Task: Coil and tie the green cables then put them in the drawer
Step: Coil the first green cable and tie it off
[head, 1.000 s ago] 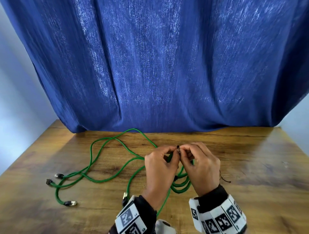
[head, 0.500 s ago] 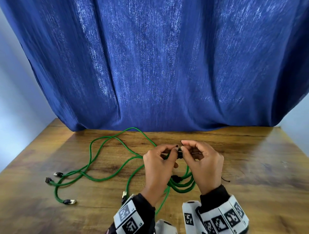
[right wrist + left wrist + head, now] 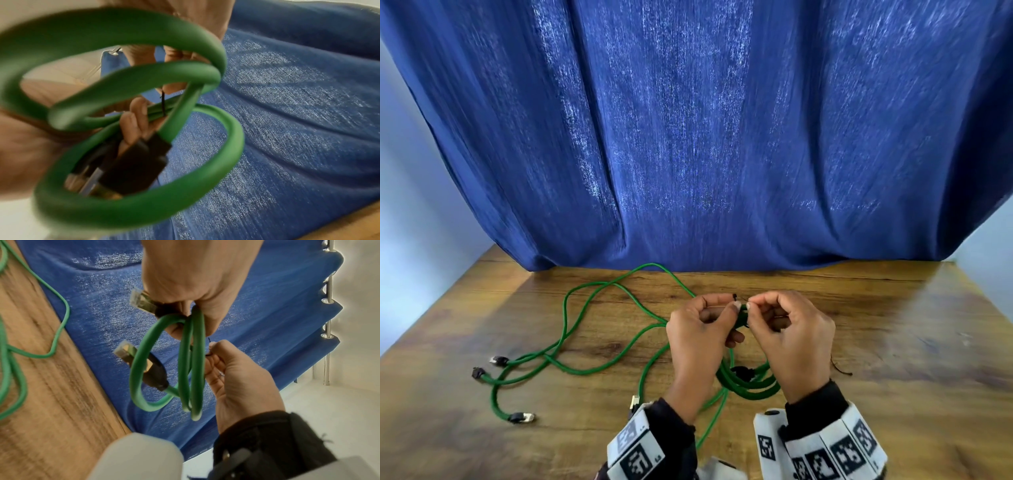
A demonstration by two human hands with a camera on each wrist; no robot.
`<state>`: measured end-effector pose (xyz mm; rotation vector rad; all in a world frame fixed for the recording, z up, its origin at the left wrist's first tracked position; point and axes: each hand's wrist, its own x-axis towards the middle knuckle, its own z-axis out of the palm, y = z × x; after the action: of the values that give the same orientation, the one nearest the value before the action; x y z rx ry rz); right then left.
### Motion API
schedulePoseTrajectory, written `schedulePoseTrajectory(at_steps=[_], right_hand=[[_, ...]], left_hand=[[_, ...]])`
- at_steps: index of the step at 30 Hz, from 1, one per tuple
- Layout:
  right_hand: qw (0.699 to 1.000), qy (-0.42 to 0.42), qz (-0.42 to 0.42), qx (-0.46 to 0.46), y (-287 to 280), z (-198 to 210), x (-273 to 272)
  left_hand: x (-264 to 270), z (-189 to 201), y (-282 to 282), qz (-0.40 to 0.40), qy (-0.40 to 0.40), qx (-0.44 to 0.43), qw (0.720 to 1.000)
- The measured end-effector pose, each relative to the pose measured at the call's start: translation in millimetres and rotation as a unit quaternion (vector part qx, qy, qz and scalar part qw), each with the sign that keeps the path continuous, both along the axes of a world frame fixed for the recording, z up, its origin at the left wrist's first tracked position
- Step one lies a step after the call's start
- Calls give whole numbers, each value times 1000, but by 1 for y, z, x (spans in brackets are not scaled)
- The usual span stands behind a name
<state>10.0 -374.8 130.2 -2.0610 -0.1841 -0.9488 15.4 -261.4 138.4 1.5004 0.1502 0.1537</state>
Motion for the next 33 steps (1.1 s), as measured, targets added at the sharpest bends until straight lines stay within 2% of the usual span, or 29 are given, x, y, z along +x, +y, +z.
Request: schedulePoseTrajectory(at_steps=[11, 20, 33], right_hand=[[999, -10, -8, -50, -1, 0, 2], [997, -27, -2, -74, -2, -5, 7], [996, -4, -6, -88, -7, -9, 7]], left_hand=[[0, 3, 0, 1, 20, -11, 1000], [2, 2, 0, 6, 23, 25, 999], [0, 4, -2, 2, 41, 47, 998]])
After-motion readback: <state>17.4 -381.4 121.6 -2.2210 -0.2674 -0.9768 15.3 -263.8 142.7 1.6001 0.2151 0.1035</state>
